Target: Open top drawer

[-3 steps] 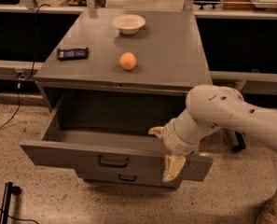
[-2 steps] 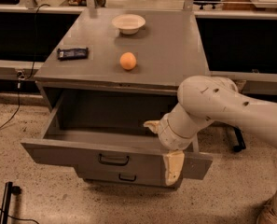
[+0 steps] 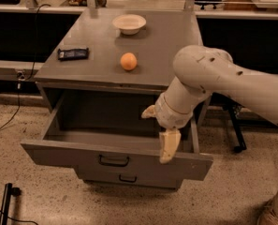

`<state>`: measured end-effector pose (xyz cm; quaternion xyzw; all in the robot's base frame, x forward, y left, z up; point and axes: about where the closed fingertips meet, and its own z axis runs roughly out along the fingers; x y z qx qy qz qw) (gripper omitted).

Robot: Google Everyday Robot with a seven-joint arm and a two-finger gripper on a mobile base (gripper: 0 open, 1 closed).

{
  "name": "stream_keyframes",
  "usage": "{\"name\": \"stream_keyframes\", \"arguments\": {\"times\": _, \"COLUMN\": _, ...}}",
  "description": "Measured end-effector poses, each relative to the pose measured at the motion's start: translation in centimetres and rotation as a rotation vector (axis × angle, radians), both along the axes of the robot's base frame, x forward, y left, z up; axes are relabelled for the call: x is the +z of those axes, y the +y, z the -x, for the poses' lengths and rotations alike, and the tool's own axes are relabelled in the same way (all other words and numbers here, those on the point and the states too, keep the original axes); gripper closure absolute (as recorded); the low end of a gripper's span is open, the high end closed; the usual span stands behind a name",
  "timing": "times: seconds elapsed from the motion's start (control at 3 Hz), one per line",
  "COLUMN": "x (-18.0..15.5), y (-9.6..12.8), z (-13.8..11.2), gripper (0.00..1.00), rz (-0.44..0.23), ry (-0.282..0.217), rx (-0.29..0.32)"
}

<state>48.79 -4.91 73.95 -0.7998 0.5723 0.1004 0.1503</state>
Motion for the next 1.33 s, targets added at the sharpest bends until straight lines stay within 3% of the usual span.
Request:
{"name": "stream_keyframes", "arguments": {"times": 0.33, "x": 1.9, "y": -0.9, "z": -2.3, "gripper": 0.39, "rz": -0.048, "ry": 0.002, "rx": -0.076}}
{"name": "stream_keyframes", "arguments": {"times": 0.67, "x": 2.0, "y": -2.2, "z": -3.7, "gripper": 0.61, "rz": -0.041, "ry": -0.031, "rx": -0.173}}
{"name": "stream_keyframes", "arguments": {"times": 1.0, "x": -0.7, "y": -2.8, "z": -5.1, "gripper": 0.84, "rz": -0.005, "ry": -0.083, "rx": -0.26}}
{"name": "stream_keyframes", "arguments": {"times": 1.33, "x": -4.1, "y": -2.9, "z": -7.0, "gripper": 1.0, "rz": -0.019, "ry": -0.119, "rx": -0.343}}
